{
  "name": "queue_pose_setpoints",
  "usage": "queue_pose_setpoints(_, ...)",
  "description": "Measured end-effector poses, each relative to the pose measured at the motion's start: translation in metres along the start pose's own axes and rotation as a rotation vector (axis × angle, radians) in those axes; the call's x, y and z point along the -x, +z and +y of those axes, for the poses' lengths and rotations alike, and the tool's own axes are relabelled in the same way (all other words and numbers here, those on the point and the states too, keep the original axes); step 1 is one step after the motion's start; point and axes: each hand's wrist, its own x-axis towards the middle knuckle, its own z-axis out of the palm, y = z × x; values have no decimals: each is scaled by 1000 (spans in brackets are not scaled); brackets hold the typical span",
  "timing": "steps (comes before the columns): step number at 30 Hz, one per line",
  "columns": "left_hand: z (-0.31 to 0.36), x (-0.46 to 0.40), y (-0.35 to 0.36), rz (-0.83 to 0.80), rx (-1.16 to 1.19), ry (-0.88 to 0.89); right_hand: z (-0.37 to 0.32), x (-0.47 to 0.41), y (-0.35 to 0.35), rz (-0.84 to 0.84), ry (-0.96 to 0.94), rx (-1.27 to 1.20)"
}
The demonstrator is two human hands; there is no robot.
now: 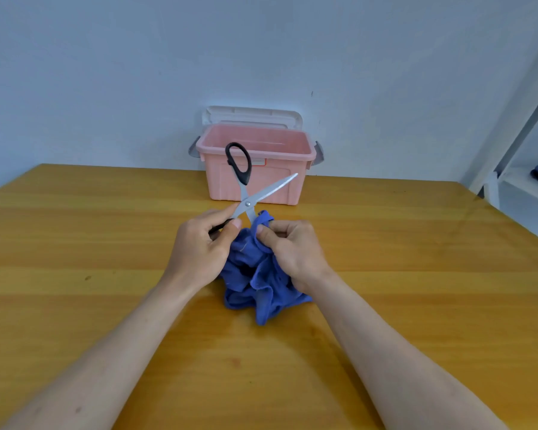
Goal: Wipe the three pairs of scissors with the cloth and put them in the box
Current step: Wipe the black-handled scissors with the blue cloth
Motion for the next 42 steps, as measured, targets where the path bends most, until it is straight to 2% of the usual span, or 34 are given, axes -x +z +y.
queue_pose_setpoints(2,1,0,-2,27,17,-8,-2,1,1,14,-37,104)
queue_pose_setpoints(7,3,-2,-5,44,33,-12,0,1,2,-10,-52,118)
queue_pose_setpoints(10,4,-2,-5,44,46,-12,1,2,3,-34,-36,22)
queue_pose_setpoints(14,0,-3,-6,52,67,-36,5,3,-2,-114,87,-173)
queue_pose_setpoints(16,-2,-4,-5,48,72,-38,5,3,-4,-144,110,-207)
queue_pose_setpoints(19,-1,-3,-4,54,73,-41,4,3,-2,-100,127,-191)
queue_pose_setpoints(27,7,-4,-11,97,183,-129,0,9,11,20,-46,48)
queue_pose_setpoints(37,7,-6,-9,82,243,-184,6,8,2,-96,-13,-165)
queue_pose_setpoints(42,10,-5,-10,79,224,-160,1,8,-8,-104,-2,-128)
